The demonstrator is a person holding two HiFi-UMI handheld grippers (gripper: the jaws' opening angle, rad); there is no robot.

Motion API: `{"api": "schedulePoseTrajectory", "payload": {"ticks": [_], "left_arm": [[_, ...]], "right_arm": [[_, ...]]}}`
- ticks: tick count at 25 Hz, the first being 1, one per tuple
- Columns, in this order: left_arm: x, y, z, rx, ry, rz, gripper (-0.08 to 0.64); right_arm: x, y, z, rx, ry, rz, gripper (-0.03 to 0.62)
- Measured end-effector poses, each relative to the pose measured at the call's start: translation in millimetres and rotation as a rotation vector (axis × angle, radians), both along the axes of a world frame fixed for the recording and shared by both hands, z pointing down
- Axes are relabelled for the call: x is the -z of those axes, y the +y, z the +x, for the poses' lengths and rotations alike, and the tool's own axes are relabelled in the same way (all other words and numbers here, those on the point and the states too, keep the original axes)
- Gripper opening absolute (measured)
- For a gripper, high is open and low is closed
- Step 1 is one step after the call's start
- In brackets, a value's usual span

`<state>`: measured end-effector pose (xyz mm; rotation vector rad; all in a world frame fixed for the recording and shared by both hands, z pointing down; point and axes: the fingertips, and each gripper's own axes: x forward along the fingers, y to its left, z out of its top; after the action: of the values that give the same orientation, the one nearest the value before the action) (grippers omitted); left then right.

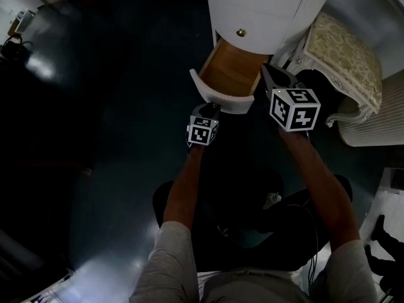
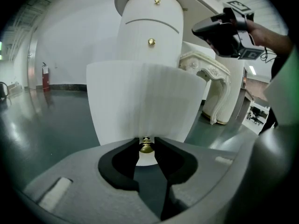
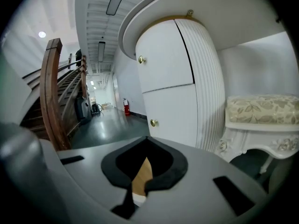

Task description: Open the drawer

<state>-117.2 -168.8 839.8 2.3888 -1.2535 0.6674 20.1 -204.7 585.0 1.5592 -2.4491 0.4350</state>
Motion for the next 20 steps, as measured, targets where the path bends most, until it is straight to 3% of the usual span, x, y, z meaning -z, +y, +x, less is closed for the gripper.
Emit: {"api": "schedulePoseTrajectory", "payload": {"ticks": [10, 20], "left_arm": [[-1.8, 23.3, -8.8, -0.064, -0.031, -0.012, 0.103], [-9.0, 33.8, -16.5, -0.070, -0.048, -0.021, 0.103]], "right_arm": [[-16.7, 8.0, -27.3, 0.066, 0.042, -0.019, 0.014], [-12.1, 1.0, -46.3, 0.066, -0.018, -0.023, 0.014]]}}
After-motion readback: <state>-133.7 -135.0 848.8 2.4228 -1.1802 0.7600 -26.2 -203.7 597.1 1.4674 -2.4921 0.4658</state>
